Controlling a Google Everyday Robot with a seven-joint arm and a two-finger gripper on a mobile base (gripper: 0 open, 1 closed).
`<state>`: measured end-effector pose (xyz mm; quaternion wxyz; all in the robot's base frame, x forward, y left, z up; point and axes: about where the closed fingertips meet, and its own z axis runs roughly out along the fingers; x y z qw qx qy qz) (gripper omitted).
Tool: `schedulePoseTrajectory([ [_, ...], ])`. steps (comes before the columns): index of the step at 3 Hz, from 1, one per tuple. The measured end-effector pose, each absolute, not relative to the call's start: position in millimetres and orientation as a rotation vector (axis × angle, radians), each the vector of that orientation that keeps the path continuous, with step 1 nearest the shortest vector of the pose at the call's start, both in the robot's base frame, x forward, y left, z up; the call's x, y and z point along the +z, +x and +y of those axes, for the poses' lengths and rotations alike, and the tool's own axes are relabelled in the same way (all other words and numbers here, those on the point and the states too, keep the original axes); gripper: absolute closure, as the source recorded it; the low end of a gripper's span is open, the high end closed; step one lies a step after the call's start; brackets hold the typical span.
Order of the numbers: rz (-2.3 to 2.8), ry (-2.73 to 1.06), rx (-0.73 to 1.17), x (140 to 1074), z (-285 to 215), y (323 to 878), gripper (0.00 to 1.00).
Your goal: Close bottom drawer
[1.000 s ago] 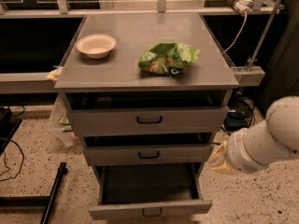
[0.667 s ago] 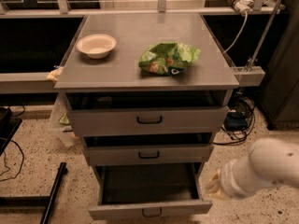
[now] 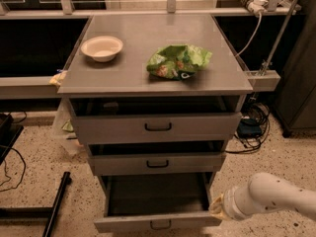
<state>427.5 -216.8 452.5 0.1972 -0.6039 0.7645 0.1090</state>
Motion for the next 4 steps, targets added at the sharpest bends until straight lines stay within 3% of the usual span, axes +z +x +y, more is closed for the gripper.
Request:
schedulePoseTrajectory([
  [2, 2.157, -1.641, 0.479, 362, -204, 416, 1.00],
  [4, 2.042, -1.752, 0.376, 302, -230, 427, 1.00],
])
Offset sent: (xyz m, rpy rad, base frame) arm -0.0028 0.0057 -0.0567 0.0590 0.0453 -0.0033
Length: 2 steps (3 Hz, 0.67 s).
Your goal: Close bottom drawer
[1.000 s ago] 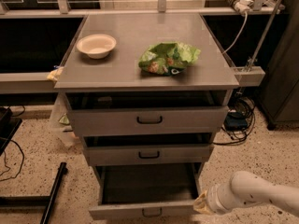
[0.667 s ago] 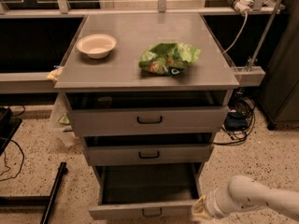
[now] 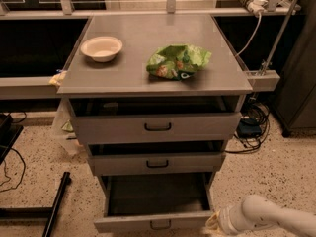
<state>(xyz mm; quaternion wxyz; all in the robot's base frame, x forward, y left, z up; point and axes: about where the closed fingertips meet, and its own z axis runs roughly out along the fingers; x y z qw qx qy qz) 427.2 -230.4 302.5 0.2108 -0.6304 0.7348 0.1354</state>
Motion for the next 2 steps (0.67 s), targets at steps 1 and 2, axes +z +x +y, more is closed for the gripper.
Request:
schedulePoseTrajectory([
  [1, 1.951, -1.788, 0.416, 239, -222, 439, 1.00],
  [2, 1.958, -1.758, 0.431, 203, -221, 441, 1.00],
])
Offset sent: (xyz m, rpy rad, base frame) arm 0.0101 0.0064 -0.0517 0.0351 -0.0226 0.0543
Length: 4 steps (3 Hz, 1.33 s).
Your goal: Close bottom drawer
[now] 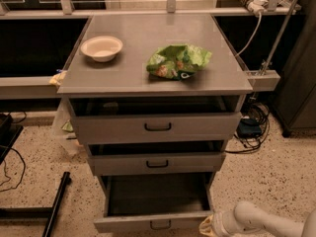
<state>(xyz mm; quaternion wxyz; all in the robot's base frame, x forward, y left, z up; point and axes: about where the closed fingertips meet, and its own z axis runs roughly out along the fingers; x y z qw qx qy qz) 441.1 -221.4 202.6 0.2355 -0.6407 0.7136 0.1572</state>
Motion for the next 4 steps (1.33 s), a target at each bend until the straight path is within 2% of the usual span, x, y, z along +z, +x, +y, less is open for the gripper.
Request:
schedulePoseTrajectory([
  [2, 1.933, -1.777, 0.411, 195, -219, 442, 1.00],
  [4, 1.765, -1.772, 0.213, 176, -215, 469, 1.00],
])
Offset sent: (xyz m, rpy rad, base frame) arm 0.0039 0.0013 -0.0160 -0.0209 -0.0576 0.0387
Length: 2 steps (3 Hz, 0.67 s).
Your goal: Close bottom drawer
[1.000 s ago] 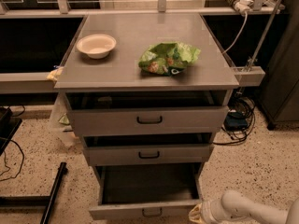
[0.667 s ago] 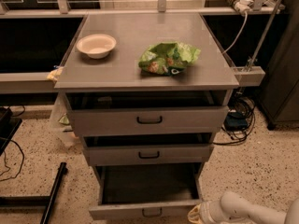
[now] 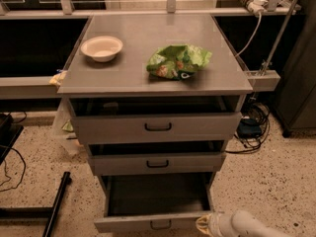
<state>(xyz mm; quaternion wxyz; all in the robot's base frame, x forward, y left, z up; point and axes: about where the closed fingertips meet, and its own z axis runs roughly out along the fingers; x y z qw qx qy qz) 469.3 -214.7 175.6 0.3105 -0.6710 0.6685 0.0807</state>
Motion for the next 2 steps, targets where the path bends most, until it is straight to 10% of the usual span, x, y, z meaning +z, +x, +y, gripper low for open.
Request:
schedulePoseTrajectory([
  [2, 1.642, -1.685, 0.073, 179, -211, 513, 1.00],
])
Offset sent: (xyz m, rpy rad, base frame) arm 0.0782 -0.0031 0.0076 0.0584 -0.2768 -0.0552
